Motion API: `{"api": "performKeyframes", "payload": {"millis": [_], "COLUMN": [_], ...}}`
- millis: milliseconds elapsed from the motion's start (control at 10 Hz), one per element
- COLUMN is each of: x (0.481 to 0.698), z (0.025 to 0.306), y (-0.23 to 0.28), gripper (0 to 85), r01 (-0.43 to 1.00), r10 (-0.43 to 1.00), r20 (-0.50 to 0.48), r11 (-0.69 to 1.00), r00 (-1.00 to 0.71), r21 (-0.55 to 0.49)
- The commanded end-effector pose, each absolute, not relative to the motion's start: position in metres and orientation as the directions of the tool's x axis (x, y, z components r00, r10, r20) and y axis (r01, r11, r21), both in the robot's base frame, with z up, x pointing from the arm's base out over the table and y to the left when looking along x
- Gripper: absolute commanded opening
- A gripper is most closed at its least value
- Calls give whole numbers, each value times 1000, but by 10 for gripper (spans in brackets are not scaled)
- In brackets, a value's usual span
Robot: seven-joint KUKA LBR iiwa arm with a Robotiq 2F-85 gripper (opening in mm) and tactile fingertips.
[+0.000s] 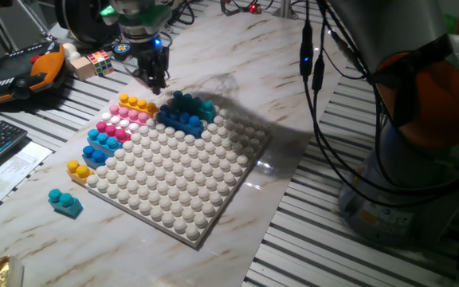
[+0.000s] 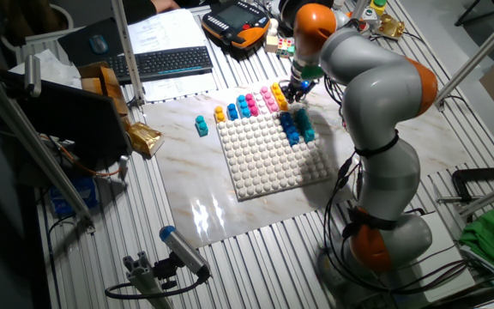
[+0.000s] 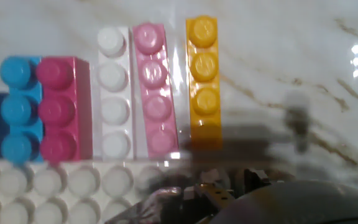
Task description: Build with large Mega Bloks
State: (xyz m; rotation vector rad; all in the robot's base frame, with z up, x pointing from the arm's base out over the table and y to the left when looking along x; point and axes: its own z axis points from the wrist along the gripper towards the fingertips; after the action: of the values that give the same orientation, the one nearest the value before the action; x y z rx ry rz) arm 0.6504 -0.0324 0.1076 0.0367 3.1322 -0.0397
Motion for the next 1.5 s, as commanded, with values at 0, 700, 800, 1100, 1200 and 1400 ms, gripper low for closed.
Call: {"api": "performKeyframes", "payload": {"millis": [0, 700, 800, 1100, 1200, 1400], "x": [659, 698, 700, 704, 705, 707], "z": [102, 64, 61, 52, 48, 43], "y": [-32, -30, -30, -30, -29, -29], "gripper": [327, 427, 433, 443, 443, 447], "r01": [29, 30, 30, 22, 21, 15], "r10": [28, 28, 28, 20, 18, 12], "r20": [-32, -111, -120, -128, -122, -119], "r11": [999, 999, 999, 1000, 1000, 1000], "r00": [-999, -993, -992, -992, -992, -993], "r21": [-31, -18, -16, -18, -20, -26]}}
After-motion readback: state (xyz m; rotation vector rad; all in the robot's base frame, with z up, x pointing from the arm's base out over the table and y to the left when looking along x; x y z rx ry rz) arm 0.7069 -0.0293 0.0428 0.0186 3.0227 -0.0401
